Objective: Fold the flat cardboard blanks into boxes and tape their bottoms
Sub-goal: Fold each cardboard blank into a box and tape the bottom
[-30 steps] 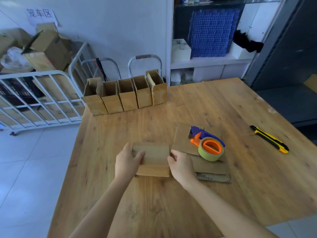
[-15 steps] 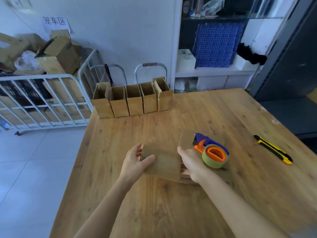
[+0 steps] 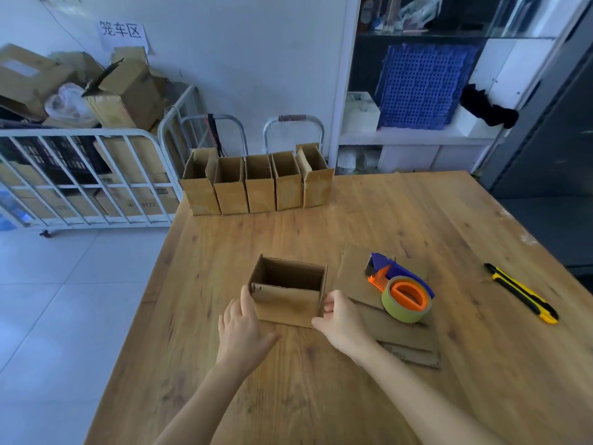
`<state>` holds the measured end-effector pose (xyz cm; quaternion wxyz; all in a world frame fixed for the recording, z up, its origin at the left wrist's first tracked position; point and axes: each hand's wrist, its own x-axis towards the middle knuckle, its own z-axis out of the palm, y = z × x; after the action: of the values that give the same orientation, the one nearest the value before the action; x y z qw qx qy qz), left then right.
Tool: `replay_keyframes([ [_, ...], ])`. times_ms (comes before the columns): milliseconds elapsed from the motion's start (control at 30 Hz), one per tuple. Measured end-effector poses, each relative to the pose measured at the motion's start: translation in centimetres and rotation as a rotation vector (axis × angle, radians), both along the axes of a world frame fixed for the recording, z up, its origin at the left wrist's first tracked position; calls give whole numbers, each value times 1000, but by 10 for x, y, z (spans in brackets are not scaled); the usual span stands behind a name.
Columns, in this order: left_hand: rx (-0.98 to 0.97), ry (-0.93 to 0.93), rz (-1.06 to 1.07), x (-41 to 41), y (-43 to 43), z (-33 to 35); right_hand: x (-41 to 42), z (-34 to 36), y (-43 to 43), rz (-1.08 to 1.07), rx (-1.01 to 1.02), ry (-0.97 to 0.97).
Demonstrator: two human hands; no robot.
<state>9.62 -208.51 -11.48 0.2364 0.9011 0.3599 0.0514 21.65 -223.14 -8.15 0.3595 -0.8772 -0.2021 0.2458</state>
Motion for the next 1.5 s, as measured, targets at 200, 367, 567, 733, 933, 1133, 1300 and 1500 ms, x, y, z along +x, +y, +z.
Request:
replay_keyframes([
  [200, 387, 62, -135, -3, 14, 11, 18, 30, -1, 101, -53, -284],
  [367, 539, 88, -286, 2, 25, 19, 35, 41, 3, 427, -185, -457],
  [567, 632, 153, -307, 7, 38, 27, 55, 30, 21, 606, -281, -423],
  [733, 662, 201, -267, 11, 52, 29, 63, 23, 40, 618, -238, -442],
  [933, 644, 233, -192, 12, 78, 37, 46, 13, 90, 521, -182, -440],
  [1133, 647, 246, -141, 2, 125, 46, 28, 8, 149, 407, -156, -401],
  [1300, 623, 228, -146, 4, 170, 53, 30, 12, 214, 329, -127, -333],
  [1500, 576, 278, -153, 15, 214, 45, 32, 5, 278, 306, -69, -241],
])
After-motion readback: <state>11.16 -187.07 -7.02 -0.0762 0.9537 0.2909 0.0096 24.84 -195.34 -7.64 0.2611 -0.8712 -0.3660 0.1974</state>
